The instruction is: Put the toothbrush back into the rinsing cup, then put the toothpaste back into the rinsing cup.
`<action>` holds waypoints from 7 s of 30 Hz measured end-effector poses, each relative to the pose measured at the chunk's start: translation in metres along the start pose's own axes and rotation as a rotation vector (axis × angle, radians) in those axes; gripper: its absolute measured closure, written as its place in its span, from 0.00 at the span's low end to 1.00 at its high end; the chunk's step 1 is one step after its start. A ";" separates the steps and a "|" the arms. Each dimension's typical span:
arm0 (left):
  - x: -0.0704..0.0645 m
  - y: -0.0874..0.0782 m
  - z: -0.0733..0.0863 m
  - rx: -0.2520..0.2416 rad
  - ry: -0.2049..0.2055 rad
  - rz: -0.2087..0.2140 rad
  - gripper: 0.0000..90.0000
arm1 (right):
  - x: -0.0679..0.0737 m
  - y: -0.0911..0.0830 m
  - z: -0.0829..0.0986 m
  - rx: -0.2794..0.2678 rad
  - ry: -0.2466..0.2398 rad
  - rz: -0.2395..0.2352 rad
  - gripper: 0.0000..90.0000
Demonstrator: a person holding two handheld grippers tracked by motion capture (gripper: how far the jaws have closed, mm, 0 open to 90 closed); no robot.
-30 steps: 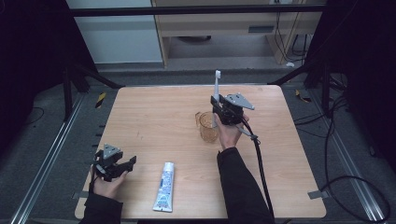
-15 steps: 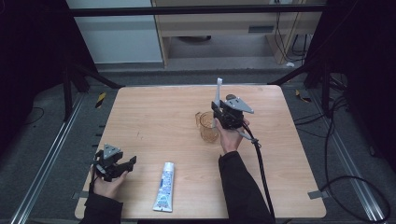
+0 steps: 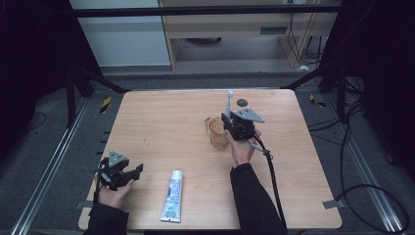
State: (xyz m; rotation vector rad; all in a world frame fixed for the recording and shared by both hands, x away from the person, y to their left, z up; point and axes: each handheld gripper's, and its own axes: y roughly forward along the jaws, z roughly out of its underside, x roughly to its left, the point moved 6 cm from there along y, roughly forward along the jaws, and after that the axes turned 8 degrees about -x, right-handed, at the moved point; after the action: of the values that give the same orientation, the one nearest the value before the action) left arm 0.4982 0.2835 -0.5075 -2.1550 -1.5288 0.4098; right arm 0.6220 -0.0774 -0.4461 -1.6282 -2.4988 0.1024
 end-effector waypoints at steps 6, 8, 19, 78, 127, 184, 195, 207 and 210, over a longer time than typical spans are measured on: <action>0.000 0.000 0.000 -0.001 -0.001 -0.001 0.43 | -0.003 -0.001 0.007 0.025 -0.001 0.002 0.75; 0.000 0.000 0.000 0.000 0.000 -0.001 0.43 | -0.003 -0.001 0.008 0.028 -0.001 0.003 0.75; -0.001 0.000 0.000 0.001 0.002 0.000 0.43 | -0.002 -0.005 0.008 0.040 -0.013 -0.008 0.74; -0.005 -0.004 -0.002 -0.008 0.000 0.021 0.51 | -0.003 -0.054 0.000 0.135 -0.062 -0.054 0.23; -0.109 -0.030 0.043 0.225 0.232 0.398 0.99 | -0.068 -0.152 0.062 0.287 -0.073 -0.009 0.25; -0.149 0.004 -0.031 0.013 0.228 0.404 1.00 | -0.071 -0.145 0.070 0.309 -0.079 -0.006 0.25; -0.108 0.021 -0.014 0.131 0.194 0.327 1.00 | -0.073 -0.146 0.071 0.312 -0.080 -0.001 0.25; -0.108 0.014 -0.001 0.174 0.210 0.341 1.00 | -0.072 -0.146 0.073 0.321 -0.088 0.000 0.25; -0.112 0.011 0.002 0.182 0.217 0.346 1.00 | -0.073 -0.146 0.074 0.322 -0.085 0.000 0.25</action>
State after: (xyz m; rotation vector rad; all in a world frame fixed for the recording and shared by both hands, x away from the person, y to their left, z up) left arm 0.4687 0.1758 -0.5174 -2.2355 -0.9654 0.3942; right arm 0.5067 -0.2008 -0.5050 -1.5183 -2.3863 0.5544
